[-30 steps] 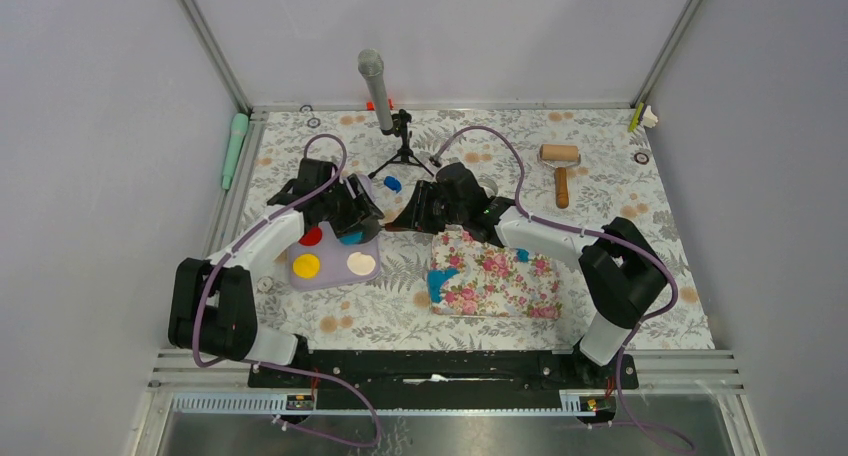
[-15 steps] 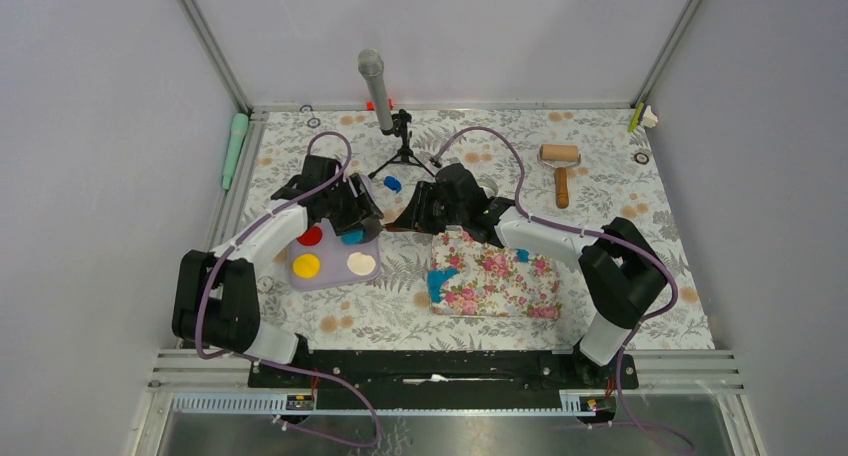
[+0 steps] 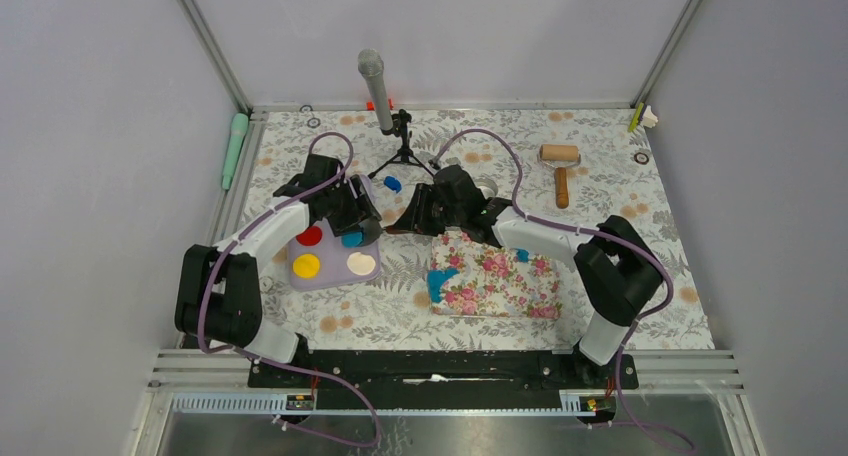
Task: Roll out the dumpling wrappers from the dough
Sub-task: Place the dumpling wrapper on the plate.
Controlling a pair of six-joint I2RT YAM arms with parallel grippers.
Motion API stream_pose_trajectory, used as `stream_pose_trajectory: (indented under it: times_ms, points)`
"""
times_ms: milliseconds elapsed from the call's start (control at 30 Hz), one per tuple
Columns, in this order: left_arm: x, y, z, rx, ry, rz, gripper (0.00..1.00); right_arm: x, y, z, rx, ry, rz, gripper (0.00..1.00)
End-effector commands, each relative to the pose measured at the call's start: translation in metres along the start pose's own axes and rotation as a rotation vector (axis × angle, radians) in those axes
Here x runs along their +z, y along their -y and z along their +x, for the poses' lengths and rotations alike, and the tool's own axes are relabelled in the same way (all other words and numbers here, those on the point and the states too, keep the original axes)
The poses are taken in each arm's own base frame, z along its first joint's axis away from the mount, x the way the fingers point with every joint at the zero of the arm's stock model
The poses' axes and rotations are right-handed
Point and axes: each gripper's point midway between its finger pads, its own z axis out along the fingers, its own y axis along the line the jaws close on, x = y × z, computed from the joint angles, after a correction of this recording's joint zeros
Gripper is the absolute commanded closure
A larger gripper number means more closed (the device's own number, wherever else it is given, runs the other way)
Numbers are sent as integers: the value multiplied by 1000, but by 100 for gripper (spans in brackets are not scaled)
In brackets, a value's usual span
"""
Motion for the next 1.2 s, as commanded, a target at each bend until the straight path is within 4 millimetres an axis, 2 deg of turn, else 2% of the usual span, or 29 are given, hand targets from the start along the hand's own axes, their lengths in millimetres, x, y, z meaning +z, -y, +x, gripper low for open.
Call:
stream_pose_trajectory:
  times_ms: [0,367,733,933,1167]
  points:
    - [0,-11,-18,32,65,-66,36,3,-22,-21,-16,63,-42,100]
    - [0,-8,-18,34,63,-51,36,9,-17,-19,-14,54,-19,100]
    - [-4,20,-20,22,75,96,34,15,-18,-21,-19,58,-7,100]
    - [7,28,-23,-54,86,146,35,19,-22,-19,-22,50,-17,100]
    - [20,23,-29,-74,94,117,35,19,-23,-18,-26,48,-19,100]
